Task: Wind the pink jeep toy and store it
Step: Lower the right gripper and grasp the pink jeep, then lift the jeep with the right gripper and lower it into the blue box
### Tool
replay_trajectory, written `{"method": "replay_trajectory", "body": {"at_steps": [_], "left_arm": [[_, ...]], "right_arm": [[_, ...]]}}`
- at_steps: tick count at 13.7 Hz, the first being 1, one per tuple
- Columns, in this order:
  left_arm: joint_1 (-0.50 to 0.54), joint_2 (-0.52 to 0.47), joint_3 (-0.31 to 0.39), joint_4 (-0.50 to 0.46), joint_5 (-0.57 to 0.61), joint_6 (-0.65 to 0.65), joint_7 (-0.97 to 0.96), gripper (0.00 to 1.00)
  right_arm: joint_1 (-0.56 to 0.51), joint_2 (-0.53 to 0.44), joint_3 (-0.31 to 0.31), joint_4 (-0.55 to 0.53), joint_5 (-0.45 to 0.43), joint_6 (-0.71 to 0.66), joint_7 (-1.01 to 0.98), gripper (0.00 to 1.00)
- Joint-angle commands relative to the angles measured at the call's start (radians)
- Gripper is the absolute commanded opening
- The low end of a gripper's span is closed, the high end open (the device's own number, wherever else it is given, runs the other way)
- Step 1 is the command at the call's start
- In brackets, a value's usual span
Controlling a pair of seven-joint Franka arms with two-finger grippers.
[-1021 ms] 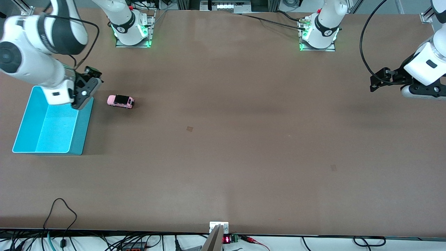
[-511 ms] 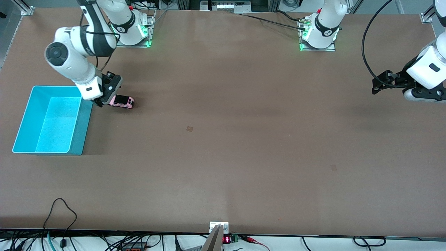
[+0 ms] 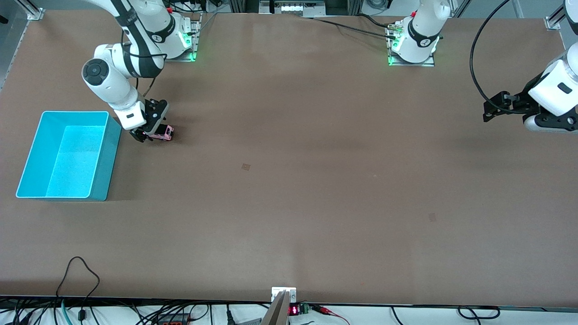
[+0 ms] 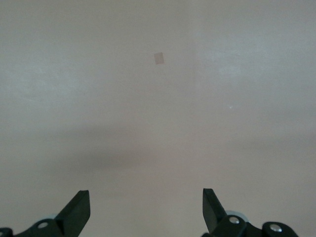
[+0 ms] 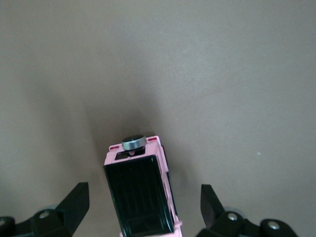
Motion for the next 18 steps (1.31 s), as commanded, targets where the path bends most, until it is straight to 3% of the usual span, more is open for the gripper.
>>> {"method": "replay_trajectory", "body": {"at_steps": [1,2,4,5,6,12,16,18], "left_arm": [[0.003,0.016,-0.001,0.035,0.001,-0.028,0.026,1.0],[0.003,0.016,-0.002,0.035,-0.001,-0.028,0.026,1.0],[0.002,0.016,-0.004,0.036,-0.004,-0.027,0.025,1.0],[0.0,0.016,-0.005,0.036,-0.002,-0.027,0.025,1.0],[0.0,0.016,-0.005,0.036,-0.001,-0.027,0.025,1.0],[-0.003,0.014,-0.005,0.035,-0.004,-0.028,0.026,1.0],[-0.006,0.014,-0.005,0.036,-0.008,-0.024,0.025,1.0],[-0.004,0.014,-0.005,0.036,-0.008,-0.028,0.026,1.0]], "right_arm": [[-0.003,0.015,0.0,-0.033,0.009,0.072,-0.026,1.0],[-0.004,0.018,0.0,-0.033,0.009,0.076,-0.027,1.0],[-0.016,0.016,0.0,-0.033,0.011,0.078,-0.023,0.37],[-0.027,0.018,0.0,-0.033,0.011,0.076,-0.021,0.12],[-0.029,0.016,0.0,-0.036,0.009,0.072,-0.023,0.0],[-0.029,-0.037,-0.004,-0.006,0.011,0.024,-0.013,0.0],[-0.039,-0.099,-0.014,0.114,0.014,-0.182,0.08,0.0],[-0.042,-0.099,-0.047,0.189,0.012,-0.258,0.128,0.0]]}}
